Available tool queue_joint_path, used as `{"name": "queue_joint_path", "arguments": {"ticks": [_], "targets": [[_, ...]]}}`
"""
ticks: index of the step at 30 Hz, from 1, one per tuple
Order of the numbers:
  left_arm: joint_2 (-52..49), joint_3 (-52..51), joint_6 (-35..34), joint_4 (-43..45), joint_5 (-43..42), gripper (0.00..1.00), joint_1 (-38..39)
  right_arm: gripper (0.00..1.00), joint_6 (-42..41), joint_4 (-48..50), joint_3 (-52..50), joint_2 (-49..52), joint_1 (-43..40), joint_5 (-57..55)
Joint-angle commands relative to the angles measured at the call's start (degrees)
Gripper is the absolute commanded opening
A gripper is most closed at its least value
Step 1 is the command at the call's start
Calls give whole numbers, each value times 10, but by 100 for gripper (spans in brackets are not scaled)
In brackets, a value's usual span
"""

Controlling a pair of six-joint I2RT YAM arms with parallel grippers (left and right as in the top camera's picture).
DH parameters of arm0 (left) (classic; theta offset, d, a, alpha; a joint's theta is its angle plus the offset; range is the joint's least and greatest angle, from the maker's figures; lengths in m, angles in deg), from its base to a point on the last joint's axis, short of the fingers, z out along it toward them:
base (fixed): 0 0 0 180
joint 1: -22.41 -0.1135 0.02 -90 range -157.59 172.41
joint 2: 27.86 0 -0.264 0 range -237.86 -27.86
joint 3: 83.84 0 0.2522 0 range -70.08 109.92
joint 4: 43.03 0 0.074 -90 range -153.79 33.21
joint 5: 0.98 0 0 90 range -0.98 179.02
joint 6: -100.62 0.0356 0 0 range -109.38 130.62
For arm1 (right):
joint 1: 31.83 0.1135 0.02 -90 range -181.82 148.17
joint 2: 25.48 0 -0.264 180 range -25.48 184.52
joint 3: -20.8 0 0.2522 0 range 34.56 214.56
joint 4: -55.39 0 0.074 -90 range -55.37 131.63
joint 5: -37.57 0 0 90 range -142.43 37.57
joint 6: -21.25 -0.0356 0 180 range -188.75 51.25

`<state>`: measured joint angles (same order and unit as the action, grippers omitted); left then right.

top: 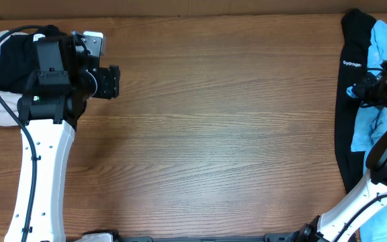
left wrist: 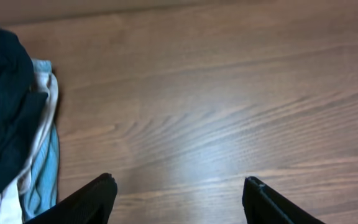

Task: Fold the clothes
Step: 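Reach the right gripper to the light blue T-shirt and grasp it, then drag the light blue T-shirt with the right gripper to table center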

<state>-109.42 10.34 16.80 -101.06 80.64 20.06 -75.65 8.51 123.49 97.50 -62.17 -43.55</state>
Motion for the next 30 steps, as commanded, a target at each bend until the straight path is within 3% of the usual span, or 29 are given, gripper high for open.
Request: {"name": "queue_joint_path", "arguments": {"ticks": [1,8,16,30], "targets": [[-2,12,-2,16,-1,68,-3,4,-6,-28,28,-72,2,72],[-1,19,-43,47,91,65,-3,4,16,-132,60,-185,87,118],[-1,21,-49,58,176,74,-4,4,7,-140,60,-211,237,127],[-1,28,-49,70,207,82,-109,4,7,-96,60,-211,675,114]]}}
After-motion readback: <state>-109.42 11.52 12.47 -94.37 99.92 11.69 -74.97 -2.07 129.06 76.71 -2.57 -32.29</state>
